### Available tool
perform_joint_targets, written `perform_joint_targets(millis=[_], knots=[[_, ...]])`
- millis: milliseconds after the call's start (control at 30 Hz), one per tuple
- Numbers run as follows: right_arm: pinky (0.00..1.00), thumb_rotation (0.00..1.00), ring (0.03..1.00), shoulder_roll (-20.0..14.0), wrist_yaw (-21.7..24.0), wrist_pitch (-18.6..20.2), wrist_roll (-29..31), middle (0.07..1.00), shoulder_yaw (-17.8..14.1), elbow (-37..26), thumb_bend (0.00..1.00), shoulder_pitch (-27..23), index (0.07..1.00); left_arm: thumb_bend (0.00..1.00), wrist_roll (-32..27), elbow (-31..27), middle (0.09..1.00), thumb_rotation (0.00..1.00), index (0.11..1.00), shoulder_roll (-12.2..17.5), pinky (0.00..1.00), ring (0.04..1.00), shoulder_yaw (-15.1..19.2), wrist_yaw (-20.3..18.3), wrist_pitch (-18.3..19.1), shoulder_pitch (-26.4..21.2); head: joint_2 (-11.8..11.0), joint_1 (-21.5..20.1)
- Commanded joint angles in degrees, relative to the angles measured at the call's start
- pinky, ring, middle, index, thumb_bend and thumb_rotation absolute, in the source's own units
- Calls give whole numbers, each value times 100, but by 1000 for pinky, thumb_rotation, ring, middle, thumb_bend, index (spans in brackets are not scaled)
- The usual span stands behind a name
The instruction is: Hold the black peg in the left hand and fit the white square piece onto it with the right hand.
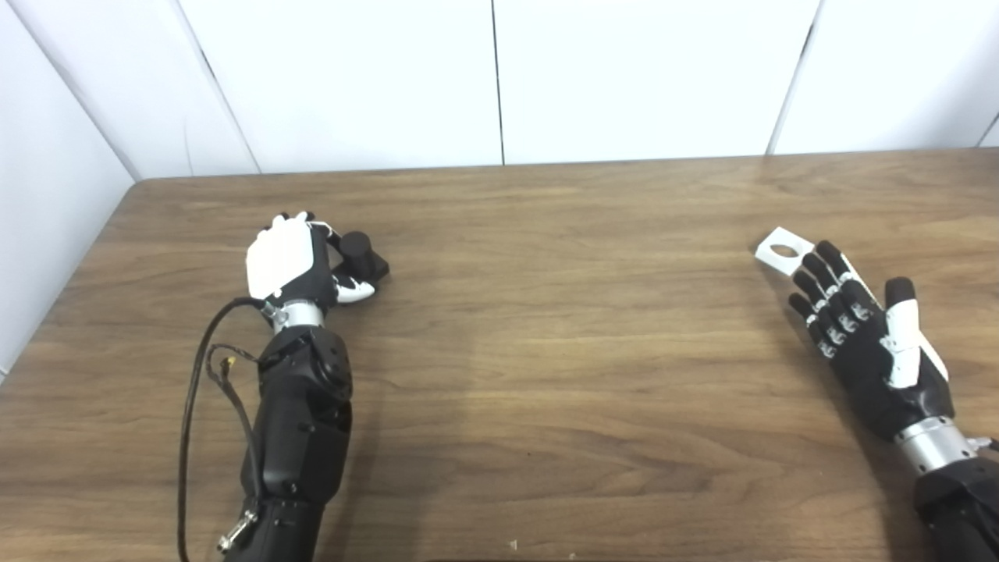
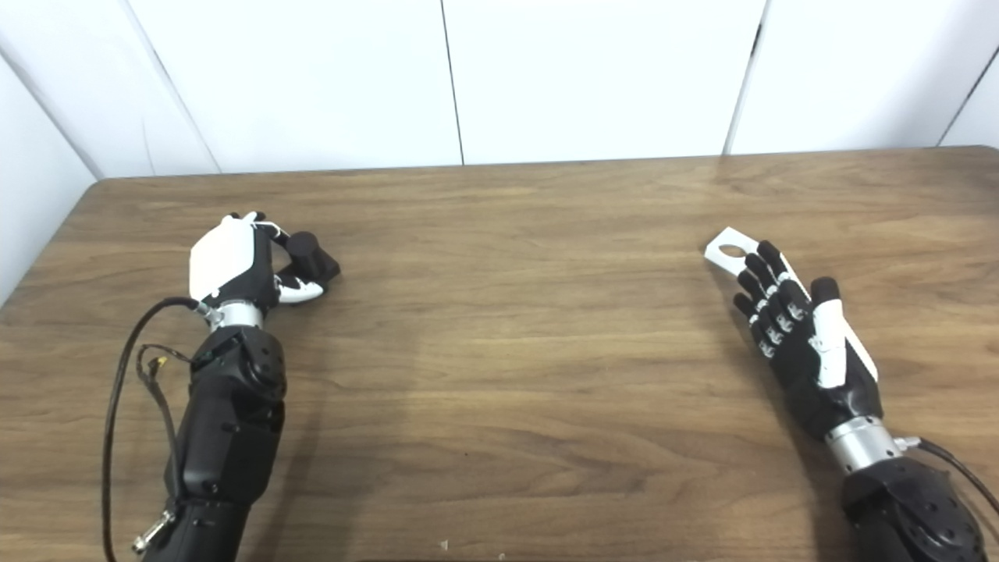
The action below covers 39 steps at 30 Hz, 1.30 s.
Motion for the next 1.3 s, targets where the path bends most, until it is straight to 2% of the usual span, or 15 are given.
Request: perform_joint_targets(millis=[0,233,367,467,600,667,867,1000,1267], knots=[[1000,1000,1000,-36,14,-51,74,1000,-10,-92,689,-24,1000,517,1,-166,915,57,484,65,1000,1000,-34,-106,53,-84,12,-1],[1000,1000,1000,-24,14,-27,116,1000,-23,-125,689,-14,1000,521,-221,-425,917,54,486,42,1000,1000,-9,-401,52,-36,26,-41],[1000,1000,1000,-8,-35,6,68,1000,-6,-193,690,-3,1000,521,-418,-774,921,55,486,67,976,1000,-21,-957,53,36,30,-65],[1000,1000,1000,-10,2,0,102,1000,0,-201,688,1,1000,521,-397,-1031,910,57,486,114,961,1000,-111,-1290,53,98,36,-75],[1000,1000,1000,15,2,43,134,1000,-6,-214,674,-7,1000,522,-329,-1275,865,60,486,172,980,1000,-273,-1485,51,182,43,-86],[1000,1000,1000,32,-21,65,120,1000,-3,-225,673,-14,1000,522,-258,-1396,887,63,487,190,975,1000,-368,-1566,51,236,46,-102],[1000,1000,1000,37,-51,93,52,1000,28,-262,679,-13,1000,523,-340,-1734,914,59,489,20,944,1000,-407,-1577,50,457,49,-129],[1000,1000,1000,50,-101,115,4,1000,47,-304,678,-2,1000,521,-306,-1992,908,60,491,94,943,1000,-681,-1618,20,615,59,-143],[1000,1000,1000,68,-181,192,39,1000,77,-376,685,-3,1000,520,-358,-2326,914,63,490,95,865,1000,-1002,-1477,-106,952,77,-174]])
